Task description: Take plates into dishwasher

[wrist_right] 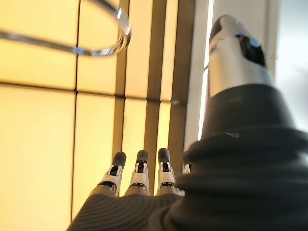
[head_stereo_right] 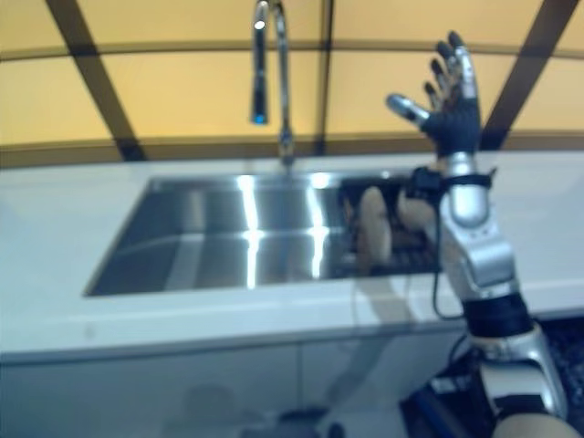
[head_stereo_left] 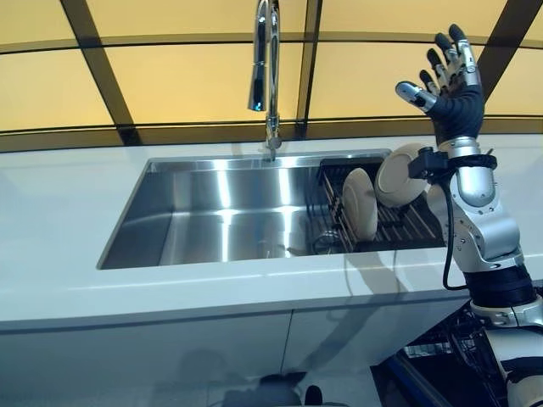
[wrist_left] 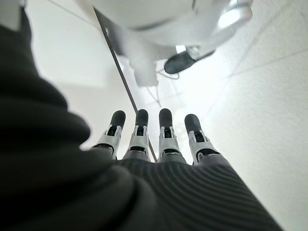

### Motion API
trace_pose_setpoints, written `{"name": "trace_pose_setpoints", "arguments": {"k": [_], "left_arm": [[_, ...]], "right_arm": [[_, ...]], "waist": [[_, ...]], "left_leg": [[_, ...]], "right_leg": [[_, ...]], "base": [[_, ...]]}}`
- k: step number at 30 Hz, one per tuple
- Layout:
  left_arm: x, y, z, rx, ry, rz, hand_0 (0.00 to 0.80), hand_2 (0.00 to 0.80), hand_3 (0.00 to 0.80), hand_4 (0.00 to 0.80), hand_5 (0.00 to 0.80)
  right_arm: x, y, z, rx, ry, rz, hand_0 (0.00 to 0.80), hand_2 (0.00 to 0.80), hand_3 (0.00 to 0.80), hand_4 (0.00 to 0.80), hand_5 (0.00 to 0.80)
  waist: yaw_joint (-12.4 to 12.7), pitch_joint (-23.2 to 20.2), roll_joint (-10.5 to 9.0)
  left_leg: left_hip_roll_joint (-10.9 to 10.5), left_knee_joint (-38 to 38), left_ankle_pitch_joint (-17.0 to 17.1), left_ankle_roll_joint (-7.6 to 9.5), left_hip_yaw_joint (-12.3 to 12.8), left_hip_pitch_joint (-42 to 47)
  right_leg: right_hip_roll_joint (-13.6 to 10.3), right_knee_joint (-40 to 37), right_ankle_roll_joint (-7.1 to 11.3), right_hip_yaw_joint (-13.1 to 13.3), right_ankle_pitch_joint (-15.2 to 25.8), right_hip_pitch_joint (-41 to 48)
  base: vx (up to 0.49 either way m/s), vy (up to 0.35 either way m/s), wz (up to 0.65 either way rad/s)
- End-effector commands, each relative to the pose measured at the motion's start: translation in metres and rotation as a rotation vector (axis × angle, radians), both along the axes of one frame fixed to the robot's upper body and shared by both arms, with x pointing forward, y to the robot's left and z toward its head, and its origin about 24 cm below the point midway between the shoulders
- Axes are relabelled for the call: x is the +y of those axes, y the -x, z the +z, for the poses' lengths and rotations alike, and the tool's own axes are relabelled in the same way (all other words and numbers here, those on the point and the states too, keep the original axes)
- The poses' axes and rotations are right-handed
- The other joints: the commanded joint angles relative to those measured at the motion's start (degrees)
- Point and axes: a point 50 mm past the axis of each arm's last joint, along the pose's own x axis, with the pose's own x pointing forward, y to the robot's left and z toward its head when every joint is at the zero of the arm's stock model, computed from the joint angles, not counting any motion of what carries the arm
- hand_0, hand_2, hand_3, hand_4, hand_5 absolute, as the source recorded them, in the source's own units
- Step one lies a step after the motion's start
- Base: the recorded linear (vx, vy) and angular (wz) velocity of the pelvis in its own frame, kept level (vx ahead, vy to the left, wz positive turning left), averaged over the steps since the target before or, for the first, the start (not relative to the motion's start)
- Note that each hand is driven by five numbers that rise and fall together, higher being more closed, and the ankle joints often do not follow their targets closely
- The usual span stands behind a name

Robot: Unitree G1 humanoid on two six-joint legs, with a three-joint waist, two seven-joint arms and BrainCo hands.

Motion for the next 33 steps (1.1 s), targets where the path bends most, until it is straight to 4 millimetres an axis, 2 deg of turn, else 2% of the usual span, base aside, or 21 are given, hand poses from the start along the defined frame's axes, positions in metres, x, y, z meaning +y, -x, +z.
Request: {"name": "trace_pose_setpoints", "arguments": {"k": [1, 4, 6, 9, 12, 16, 17, 18, 19, 21, 27, 30, 33], "left_arm": [[0.002, -0.024, 0.005, -0.076, -0.005, -0.088, 0.000, 0.000, 0.000, 0.000, 0.000], [-0.006, -0.030, 0.005, -0.114, -0.002, -0.084, 0.000, 0.000, 0.000, 0.000, 0.000], [-0.010, -0.034, 0.005, -0.139, 0.002, -0.086, 0.000, 0.000, 0.000, 0.000, 0.000], [-0.014, -0.037, 0.006, -0.155, 0.012, -0.095, 0.000, 0.000, 0.000, 0.000, 0.000], [-0.014, -0.037, 0.005, -0.143, 0.014, -0.105, 0.000, 0.000, 0.000, 0.000, 0.000], [-0.015, -0.035, 0.004, -0.117, 0.013, -0.116, 0.000, 0.000, 0.000, 0.000, 0.000], [-0.015, -0.035, 0.004, -0.117, 0.013, -0.116, 0.000, 0.000, 0.000, 0.000, 0.000], [-0.014, -0.035, 0.004, -0.115, 0.014, -0.115, 0.000, 0.000, 0.000, 0.000, 0.000], [-0.015, -0.037, 0.004, -0.113, 0.014, -0.104, 0.000, 0.000, 0.000, 0.000, 0.000], [-0.016, -0.041, 0.005, -0.112, 0.017, -0.101, 0.000, 0.000, 0.000, 0.000, 0.000], [-0.018, -0.054, 0.007, -0.116, 0.010, -0.121, 0.000, 0.000, 0.000, 0.000, 0.000], [-0.016, -0.052, 0.007, -0.103, 0.001, -0.124, 0.000, 0.000, 0.000, 0.000, 0.000], [-0.014, -0.050, 0.007, -0.091, -0.008, -0.124, 0.000, 0.000, 0.000, 0.000, 0.000]], "right_arm": [[0.005, -0.004, 0.029, -0.035, -0.036, 0.061, 0.000, 0.000, 0.000, 0.000, 0.000], [0.009, -0.007, 0.023, 0.027, -0.061, 0.127, 0.000, 0.000, 0.000, 0.000, 0.000], [0.012, -0.007, 0.021, 0.047, -0.066, 0.147, 0.000, 0.000, 0.000, 0.000, 0.000], [0.012, -0.006, 0.022, 0.044, -0.075, 0.137, 0.000, 0.000, 0.000, 0.000, 0.000], [0.013, -0.012, 0.025, 0.056, -0.119, 0.119, 0.000, 0.000, 0.000, 0.000, 0.000], [0.010, -0.019, 0.022, 0.094, -0.175, 0.093, 0.000, 0.000, 0.000, 0.000, 0.000], [0.010, -0.019, 0.021, 0.100, -0.179, 0.092, 0.000, 0.000, 0.000, 0.000, 0.000], [0.007, -0.021, 0.017, 0.118, -0.200, 0.081, 0.000, 0.000, 0.000, 0.000, 0.000], [0.006, -0.021, 0.012, 0.132, -0.214, 0.080, 0.000, 0.000, 0.000, 0.000, 0.000], [-0.007, -0.023, 0.008, 0.155, -0.226, 0.040, 0.000, 0.000, 0.000, 0.000, 0.000], [-0.045, -0.030, 0.006, 0.243, -0.257, -0.057, 0.000, 0.000, 0.000, 0.000, 0.000], [-0.057, -0.034, -0.001, 0.310, -0.261, -0.082, 0.000, 0.000, 0.000, 0.000, 0.000], [-0.062, -0.037, -0.008, 0.343, -0.263, -0.099, 0.000, 0.000, 0.000, 0.000, 0.000]], "waist": [[-0.1, -2.1, -2.36], [0.0, -2.1, -2.80], [0.2, -1.5, -3.42], [0.8, -0.9, -3.89], [1.7, -0.4, -3.57], [2.8, -0.6, -2.70], [2.9, -0.6, -2.67], [3.0, -0.1, -2.71], [2.7, -0.4, -2.83], [2.0, -1.0, -2.54], [1.3, -2.5, -2.26], [1.4, -2.8, -2.45], [1.7, -2.7, -2.69]], "left_leg": [[-2.1, 7.4, 0.7, 2.06, 1.4, -0.8], [0.0, 15.9, 5.6, -0.49, 1.2, -3.4], [0.7, 23.4, 8.4, -1.59, 0.3, -7.0], [1.1, 26.7, 8.4, -1.81, -0.3, -10.1], [2.1, 19.5, 8.1, -1.33, 0.3, -10.4], [1.1, 7.2, 8.9, -0.79, -1.9, -9.9], [0.8, 6.5, 8.8, -0.70, -2.1, -9.9], [0.0, 9.1, 8.8, -0.80, -2.8, -11.5], [-0.5, 8.4, 6.8, -0.16, -2.4, -10.9], [-0.8, 5.2, 5.1, 0.40, -1.4, -8.8], [-1.3, 0.8, 4.7, 1.03, -0.1, -6.1], [-1.8, 0.1, 4.4, 1.50, 0.4, -5.6], [-2.1, -0.2, 4.1, 1.97, 0.6, -5.4]], "right_leg": [[-1.9, 4.1, 2.12, 1.1, -0.7, -1.8], [-1.0, 2.7, 0.25, 0.4, -1.4, 0.3], [-0.9, 2.5, -1.05, 0.4, -1.9, 1.7], [-1.0, 2.2, -1.59, 0.8, -2.5, 3.1], [-0.7, 0.9, -1.11, 1.7, -3.3, 4.8], [-0.3, -0.2, -0.48, 3.5, -4.1, 6.0], [-0.2, -0.2, -0.45, 3.8, -4.2, 6.2], [-0.3, 0.1, -0.41, 4.7, -4.2, 6.4], [-0.6, 0.1, -0.21, 4.7, -4.2, 6.2], [-0.7, 0.2, 0.10, 4.4, -4.1, 6.0], [-0.7, -0.2, 0.85, 4.1, -4.2, 5.9], [-1.0, -0.1, 1.26, 4.0, -4.0, 5.8], [-1.3, 0.1, 1.53, 4.0, -3.9, 5.6]], "base": [[0.149, -0.231, -0.02], [0.107, -0.229, -0.01], [0.063, -0.192, -0.03], [0.042, -0.085, -0.14], [0.080, 0.037, -0.09], [0.098, 0.105, -0.11], [0.070, 0.087, -0.09], [0.047, 0.086, -0.21], [0.051, 0.117, -0.49], [0.055, 0.133, -0.58], [0.069, 0.112, 0.01], [0.058, 0.089, 0.02], [0.024, 0.055, 0.00]]}}
